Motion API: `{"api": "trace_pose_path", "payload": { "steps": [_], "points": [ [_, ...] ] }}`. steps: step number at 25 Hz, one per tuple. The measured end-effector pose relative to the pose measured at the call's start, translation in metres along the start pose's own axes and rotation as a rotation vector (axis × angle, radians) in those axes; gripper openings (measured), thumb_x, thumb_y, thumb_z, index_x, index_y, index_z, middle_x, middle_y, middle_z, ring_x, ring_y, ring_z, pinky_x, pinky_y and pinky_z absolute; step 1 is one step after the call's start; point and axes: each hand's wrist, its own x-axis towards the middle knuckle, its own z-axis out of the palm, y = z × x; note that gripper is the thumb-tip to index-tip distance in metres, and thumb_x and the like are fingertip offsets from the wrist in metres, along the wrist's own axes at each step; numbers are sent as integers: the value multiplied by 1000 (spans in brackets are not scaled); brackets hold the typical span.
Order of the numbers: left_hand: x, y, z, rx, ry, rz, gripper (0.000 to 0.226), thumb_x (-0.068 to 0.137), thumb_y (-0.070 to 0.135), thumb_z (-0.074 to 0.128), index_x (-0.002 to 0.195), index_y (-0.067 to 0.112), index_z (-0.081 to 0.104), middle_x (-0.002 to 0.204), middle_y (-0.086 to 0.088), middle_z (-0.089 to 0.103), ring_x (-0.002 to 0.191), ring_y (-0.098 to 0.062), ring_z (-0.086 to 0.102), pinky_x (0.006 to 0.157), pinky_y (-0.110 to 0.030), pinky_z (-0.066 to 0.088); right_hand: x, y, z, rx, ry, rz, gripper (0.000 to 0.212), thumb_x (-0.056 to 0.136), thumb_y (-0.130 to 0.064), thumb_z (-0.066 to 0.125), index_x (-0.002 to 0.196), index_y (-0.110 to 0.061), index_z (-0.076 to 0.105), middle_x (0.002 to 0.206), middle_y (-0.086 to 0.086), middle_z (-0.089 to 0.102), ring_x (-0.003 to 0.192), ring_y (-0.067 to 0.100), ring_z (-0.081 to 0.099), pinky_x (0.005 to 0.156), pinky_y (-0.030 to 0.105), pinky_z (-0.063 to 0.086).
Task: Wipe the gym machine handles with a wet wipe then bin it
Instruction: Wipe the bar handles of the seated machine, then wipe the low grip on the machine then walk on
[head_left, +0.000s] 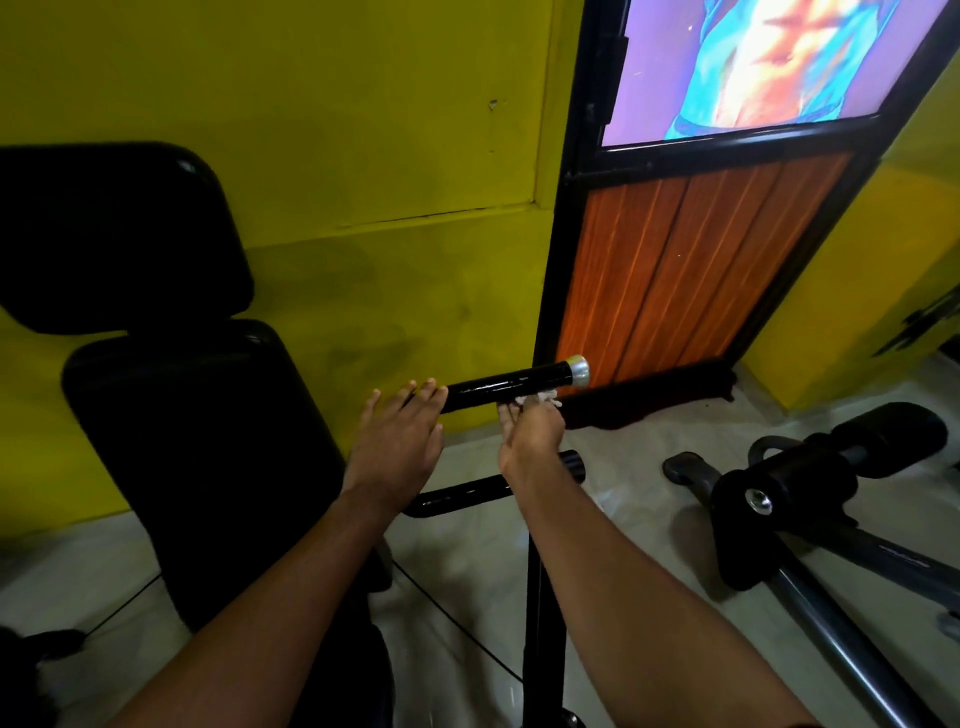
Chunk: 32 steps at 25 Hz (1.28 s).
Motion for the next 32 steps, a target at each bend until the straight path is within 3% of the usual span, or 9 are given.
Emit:
{"api": "trace_pose_path", "payload": {
  "steps": [3, 6, 10, 14, 18, 21, 24, 27, 32],
  "points": [
    [-17, -6, -7, 0, -8, -61, 52, 103, 33, 38, 153, 24, 30, 160, 6, 27, 147, -15, 23, 118, -44, 16, -32, 9, -7, -499, -179, -17, 10, 92, 1, 56, 88, -5, 63, 88, 15, 65, 68, 16, 61, 62, 25, 51],
    [-38, -12, -18, -37, -7, -152, 51, 102, 34, 39, 151, 22, 34, 157, 1, 34, 144, -15, 31, 115, -38, 23, -64, 20, 2, -773, -340, -34, 4, 92, -8, 60, 88, -9, 61, 80, 7, 65, 74, 17, 62, 67, 28, 54],
    [-81, -30, -47, -131, 62, -331, 48, 99, 29, 48, 145, 16, 47, 147, -5, 50, 134, -21, 47, 107, -34, 39, -86, 32, 16, -1026, -510, -172, 13, 90, -13, 56, 77, -15, 54, 69, 4, 56, 59, 14, 51, 53, 26, 39],
    [-151, -34, -74, -133, 118, -590, 45, 98, 31, 50, 142, 20, 51, 142, -2, 55, 129, -20, 51, 105, -33, 40, -115, 44, 11, -1147, -825, -98, 20, 95, -16, 56, 75, -13, 54, 63, 1, 55, 56, 12, 49, 51, 23, 39],
    [-251, 6, -90, -179, 151, -971, 41, 95, 31, 52, 135, 24, 57, 131, -3, 63, 117, -27, 59, 97, -39, 48, -158, 66, -20, -1272, -1155, 93, 12, 86, -23, 69, 91, -15, 62, 85, 0, 68, 75, 12, 61, 65, 27, 48],
    [-326, 53, -97, -162, 193, -1178, 40, 89, 36, 51, 126, 27, 62, 126, -1, 66, 114, -28, 62, 93, -39, 50, -191, 87, -55, -1399, -1338, 75, 14, 82, -27, 71, 89, -17, 65, 90, 1, 71, 76, 11, 63, 64, 27, 47],
    [-403, 104, -111, -113, 206, -1330, 40, 91, 33, 53, 130, 29, 60, 130, 5, 64, 117, -22, 59, 93, -34, 48, -240, 111, -99, -1408, -1484, 126, 11, 79, -21, 71, 75, -18, 61, 79, 2, 72, 67, 12, 62, 58, 24, 46],
    [-489, 154, -130, -28, 203, -1494, 40, 94, 32, 53, 133, 30, 57, 131, 2, 63, 119, -23, 58, 94, -35, 47, -317, 132, -146, -1423, -1685, 257, 13, 86, -14, 66, 76, -14, 57, 64, -1, 64, 57, 11, 55, 52, 19, 43],
    [-618, 234, -155, 55, 252, -1749, 40, 96, 36, 52, 137, 32, 55, 138, 3, 58, 125, -20, 54, 99, -33, 42, -448, 170, -237, -1448, -2005, 298, 24, 89, -37, 66, 76, -17, 60, 68, -1, 66, 58, 13, 56, 54, 23, 41]
  ]
}}
